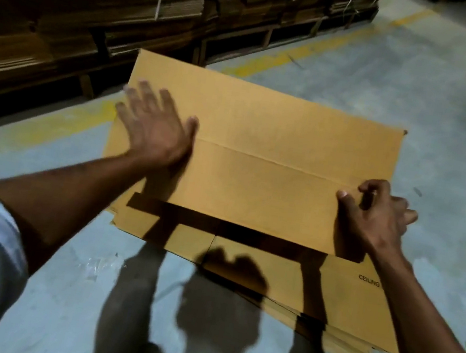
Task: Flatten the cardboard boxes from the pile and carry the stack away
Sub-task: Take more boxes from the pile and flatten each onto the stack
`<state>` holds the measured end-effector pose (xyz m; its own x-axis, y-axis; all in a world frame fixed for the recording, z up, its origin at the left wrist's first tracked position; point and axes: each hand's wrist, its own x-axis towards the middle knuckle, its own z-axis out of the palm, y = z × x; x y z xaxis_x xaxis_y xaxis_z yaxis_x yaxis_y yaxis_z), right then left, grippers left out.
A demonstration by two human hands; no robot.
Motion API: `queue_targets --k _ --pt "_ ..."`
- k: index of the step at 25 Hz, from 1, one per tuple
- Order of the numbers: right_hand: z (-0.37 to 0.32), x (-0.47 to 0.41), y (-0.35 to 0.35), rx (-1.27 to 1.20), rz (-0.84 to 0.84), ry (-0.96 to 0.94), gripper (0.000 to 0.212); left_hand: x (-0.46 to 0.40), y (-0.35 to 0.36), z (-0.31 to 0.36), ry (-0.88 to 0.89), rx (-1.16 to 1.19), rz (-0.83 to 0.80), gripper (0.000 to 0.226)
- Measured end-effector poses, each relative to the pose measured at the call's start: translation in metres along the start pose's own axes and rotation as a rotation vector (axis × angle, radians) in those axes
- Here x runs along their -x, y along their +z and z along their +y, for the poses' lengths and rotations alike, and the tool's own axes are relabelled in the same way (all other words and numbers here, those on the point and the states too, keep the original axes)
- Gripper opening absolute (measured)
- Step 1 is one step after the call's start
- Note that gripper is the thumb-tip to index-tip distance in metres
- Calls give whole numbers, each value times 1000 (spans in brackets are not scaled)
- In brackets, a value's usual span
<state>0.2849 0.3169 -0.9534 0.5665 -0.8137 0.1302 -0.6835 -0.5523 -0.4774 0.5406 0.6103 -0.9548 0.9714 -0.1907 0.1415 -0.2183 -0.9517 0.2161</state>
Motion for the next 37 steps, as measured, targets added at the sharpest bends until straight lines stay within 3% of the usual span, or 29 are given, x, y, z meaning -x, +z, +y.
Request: queue_targets --k 3,5,12,18,21,28,34,37 --pt "-2 8 19 61 -35 4 46 66 33 48 710 -55 -130 87" --pt "-5 12 25 96 -43 18 46 98 46 87 932 -54 -234 92" --pt "11 9 29 201 -82 -122 55 101 72 139 853 -166 -166 119" --pt "16 0 34 470 -107 -499 80 87 62 152 841 -199 -87 123" --pt "19 -14 22 545 -169 -583 72 85 58 150 871 -152 -76 105" --pt "22 -49 -4 493 -265 -628 42 80 58 154 856 -155 -104 104" --pt "39 -53 -3 353 -35 -749 20 83 58 152 849 -174 -101 98" --pt "70 -43 -10 138 180 -594 19 80 58 153 831 -184 -123 99"
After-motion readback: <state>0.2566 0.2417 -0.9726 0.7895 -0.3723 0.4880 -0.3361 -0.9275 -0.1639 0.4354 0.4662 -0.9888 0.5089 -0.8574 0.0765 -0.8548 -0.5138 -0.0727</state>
